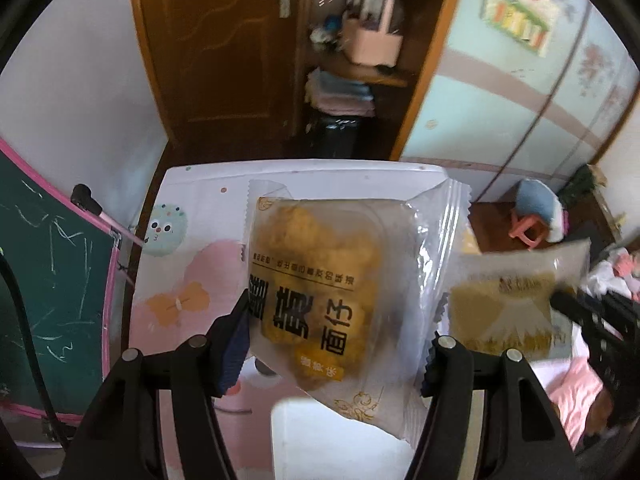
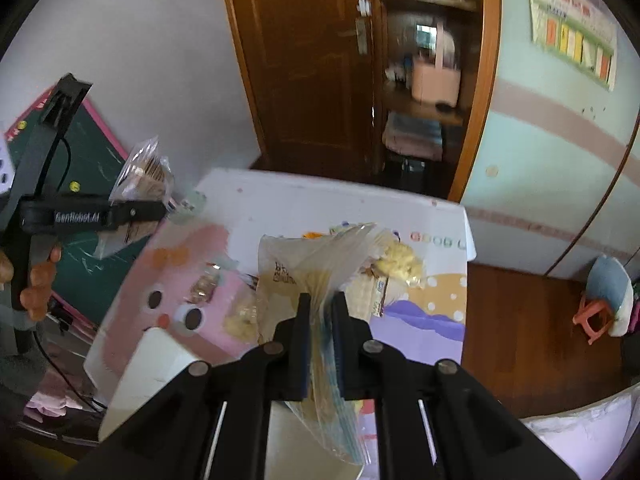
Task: Organize snacks
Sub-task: 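Carry both bread bags over the white tray and release them inside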
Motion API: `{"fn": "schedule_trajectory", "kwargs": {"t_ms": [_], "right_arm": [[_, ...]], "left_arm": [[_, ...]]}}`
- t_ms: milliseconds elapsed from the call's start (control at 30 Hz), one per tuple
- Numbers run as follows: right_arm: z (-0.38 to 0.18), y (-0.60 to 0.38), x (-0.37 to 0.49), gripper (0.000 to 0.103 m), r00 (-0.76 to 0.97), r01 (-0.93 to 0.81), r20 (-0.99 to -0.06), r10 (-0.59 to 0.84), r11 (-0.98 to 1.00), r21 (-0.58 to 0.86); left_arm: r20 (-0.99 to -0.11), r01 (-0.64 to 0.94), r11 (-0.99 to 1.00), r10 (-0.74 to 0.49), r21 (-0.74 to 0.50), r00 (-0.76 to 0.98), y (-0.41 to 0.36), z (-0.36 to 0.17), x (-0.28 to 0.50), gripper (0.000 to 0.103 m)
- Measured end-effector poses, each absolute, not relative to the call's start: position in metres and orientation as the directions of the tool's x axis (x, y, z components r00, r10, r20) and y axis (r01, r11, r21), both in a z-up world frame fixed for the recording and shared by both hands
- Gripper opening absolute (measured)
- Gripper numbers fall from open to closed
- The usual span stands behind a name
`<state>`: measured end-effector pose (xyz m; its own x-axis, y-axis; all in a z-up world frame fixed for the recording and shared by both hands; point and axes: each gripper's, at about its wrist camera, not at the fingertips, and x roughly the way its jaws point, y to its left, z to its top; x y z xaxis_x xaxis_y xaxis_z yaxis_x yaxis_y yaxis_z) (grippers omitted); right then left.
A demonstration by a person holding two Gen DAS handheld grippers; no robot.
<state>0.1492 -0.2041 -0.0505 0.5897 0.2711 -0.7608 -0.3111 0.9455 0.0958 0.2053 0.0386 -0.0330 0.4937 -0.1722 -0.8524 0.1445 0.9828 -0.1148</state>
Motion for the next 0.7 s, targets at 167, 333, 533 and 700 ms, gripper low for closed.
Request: {"fn": "schedule_trajectory", "kwargs": {"t_ms": [167, 333, 533, 700], "right_arm": [[-0.021, -0.199, 0.102, 0.009, 0.614, -0.327, -0.73, 0.301, 0.938, 0.111], [-0.017, -0.186, 0.055, 0.009, 0.585, -0.359, -0.74, 0.332, 0.924, 0.131], [-0.056, -0.167, 0.02, 0.009, 0.514, -0.371, -0.805, 0.295, 0.923, 0.101], [-0.103, -0.16, 0.012, 0.009, 0.423, -0.342, -0.859, 0.287, 0.929, 0.141]], "left_arm": [[-0.857, 0.208, 0.97, -0.21, -0.123, 0.471, 0.034, -0.023, 0.141, 0.063], [-0.897, 0.237, 0.968, -0.175, -0.082, 0.406, 0.02, -0.056, 0.088, 0.063], [-0.94, 0.222, 0.975, -0.105, -0.031, 0.326, 0.012, -0.113, 0.054, 0.063], [-0.948, 0.207, 0.978, -0.079, -0.014, 0.309, 0.009, -0.138, 0.046, 0.064]]}}
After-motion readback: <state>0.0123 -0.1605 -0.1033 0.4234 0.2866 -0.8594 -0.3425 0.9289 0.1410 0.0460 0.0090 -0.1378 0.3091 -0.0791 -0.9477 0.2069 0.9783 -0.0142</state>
